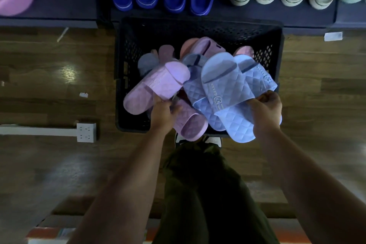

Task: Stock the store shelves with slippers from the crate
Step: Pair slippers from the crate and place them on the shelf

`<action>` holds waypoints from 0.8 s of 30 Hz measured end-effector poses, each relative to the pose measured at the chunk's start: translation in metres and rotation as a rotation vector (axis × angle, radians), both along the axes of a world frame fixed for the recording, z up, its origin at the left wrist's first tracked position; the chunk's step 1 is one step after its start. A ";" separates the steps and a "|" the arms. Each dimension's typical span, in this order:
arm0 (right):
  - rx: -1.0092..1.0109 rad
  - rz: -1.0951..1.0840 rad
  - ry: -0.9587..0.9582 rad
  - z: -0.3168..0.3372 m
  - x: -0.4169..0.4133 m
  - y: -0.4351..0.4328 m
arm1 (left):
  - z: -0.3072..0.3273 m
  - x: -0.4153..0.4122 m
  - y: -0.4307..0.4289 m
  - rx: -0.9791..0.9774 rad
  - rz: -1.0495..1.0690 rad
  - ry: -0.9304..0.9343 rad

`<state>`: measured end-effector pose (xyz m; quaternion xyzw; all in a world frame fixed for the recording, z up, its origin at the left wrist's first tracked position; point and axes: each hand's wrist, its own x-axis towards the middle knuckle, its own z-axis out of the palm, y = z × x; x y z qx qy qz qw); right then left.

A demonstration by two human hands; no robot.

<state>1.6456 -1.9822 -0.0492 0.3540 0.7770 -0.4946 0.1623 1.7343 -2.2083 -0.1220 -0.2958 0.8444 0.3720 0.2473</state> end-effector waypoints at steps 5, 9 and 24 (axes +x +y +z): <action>-0.013 0.021 0.017 -0.001 -0.002 0.002 | 0.003 -0.002 -0.001 0.026 0.128 0.039; -0.025 0.029 0.011 0.019 -0.003 0.006 | 0.029 -0.006 -0.010 0.058 0.225 0.135; -0.110 -0.053 0.163 0.295 -0.043 0.045 | 0.367 -0.094 0.023 0.047 0.207 0.487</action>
